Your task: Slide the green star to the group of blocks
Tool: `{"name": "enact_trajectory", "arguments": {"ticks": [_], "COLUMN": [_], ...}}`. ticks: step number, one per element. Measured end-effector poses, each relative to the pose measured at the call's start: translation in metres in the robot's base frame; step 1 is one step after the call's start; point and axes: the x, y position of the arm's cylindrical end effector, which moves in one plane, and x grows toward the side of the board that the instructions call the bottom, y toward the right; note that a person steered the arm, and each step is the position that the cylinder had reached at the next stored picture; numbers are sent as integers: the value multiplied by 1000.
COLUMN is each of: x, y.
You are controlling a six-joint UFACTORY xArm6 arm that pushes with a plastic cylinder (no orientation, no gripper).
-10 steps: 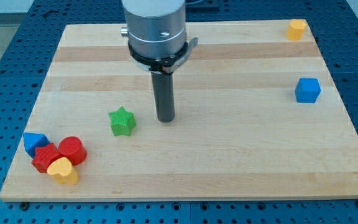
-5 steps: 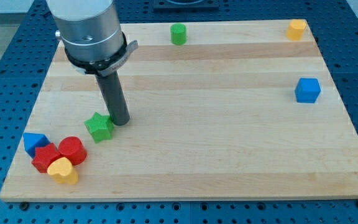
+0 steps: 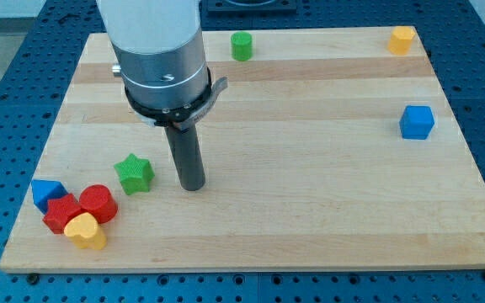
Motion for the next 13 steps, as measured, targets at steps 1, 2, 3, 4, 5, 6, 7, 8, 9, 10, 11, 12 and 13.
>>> {"name": "enact_trajectory", "arguments": {"ticks": [1,2,3,4,5,6,7,8,9,10,11,12,13], "x": [-1,-1,-1,-1,-1,-1,-1,-1,-1,-1,-1,-1,-1], "y": [-3,-16,-31,-40,-52,-60,-64,-70,-75,-81,-89,-98,-104]}}
